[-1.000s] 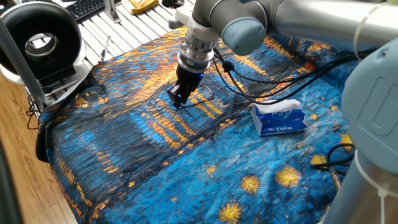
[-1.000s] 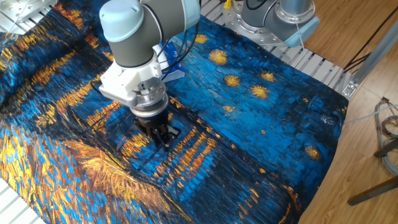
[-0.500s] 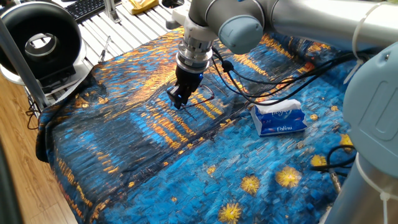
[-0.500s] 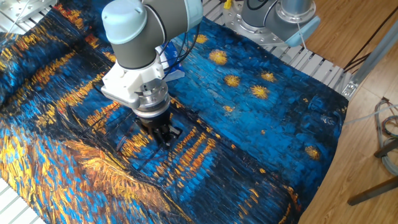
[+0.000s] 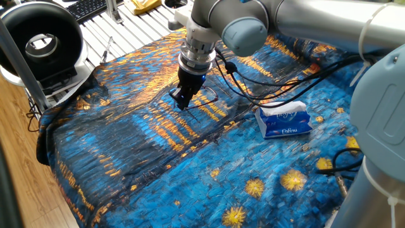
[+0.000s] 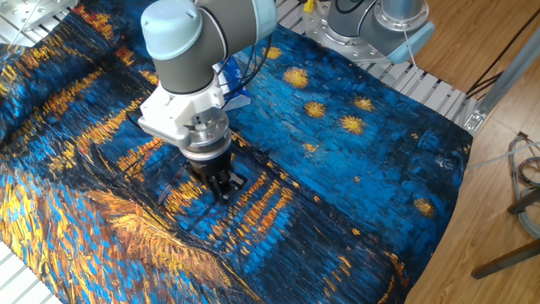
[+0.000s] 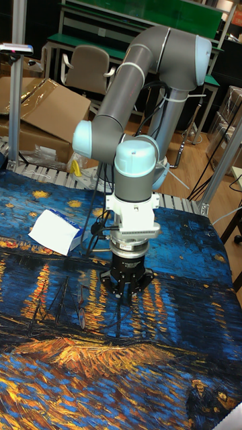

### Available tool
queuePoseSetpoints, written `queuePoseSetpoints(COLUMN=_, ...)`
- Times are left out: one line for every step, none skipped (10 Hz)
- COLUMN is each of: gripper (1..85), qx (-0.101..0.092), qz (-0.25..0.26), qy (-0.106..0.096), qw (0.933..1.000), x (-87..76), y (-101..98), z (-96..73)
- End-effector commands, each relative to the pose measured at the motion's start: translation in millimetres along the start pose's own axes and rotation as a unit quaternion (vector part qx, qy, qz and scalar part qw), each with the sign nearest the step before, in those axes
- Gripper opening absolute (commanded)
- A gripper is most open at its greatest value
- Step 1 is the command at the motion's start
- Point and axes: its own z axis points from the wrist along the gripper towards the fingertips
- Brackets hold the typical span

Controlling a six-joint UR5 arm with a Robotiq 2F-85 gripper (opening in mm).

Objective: Unfold the leg of the glasses (with one hand)

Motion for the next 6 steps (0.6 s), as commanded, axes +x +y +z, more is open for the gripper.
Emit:
queuePoseSetpoints(gripper=26.0, qx=-0.006, qz=-0.007, qy=-0.021, qw=0.9997, x=-12.8, y=3.6, z=0.7)
queuePoseSetpoints(gripper=26.3, qx=-0.005, qz=-0.01, qy=-0.025, qw=0.9996, x=-15.7, y=3.7, z=1.4)
queuePoseSetpoints(gripper=25.7, qx=-0.002, qz=-0.013, qy=-0.029, qw=0.9995, x=-18.2, y=2.0, z=1.7)
queuePoseSetpoints(gripper=23.3, qx=0.002, qz=-0.015, qy=-0.03, qw=0.9994, x=-19.3, y=-0.3, z=1.5)
queuePoseSetpoints(gripper=19.3, qx=0.008, qz=-0.016, qy=-0.032, qw=0.9993, x=-20.7, y=-3.1, z=1.1)
queuePoseSetpoints(gripper=14.3, qx=0.015, qz=-0.015, qy=-0.033, qw=0.9992, x=-21.7, y=-6.9, z=1.0)
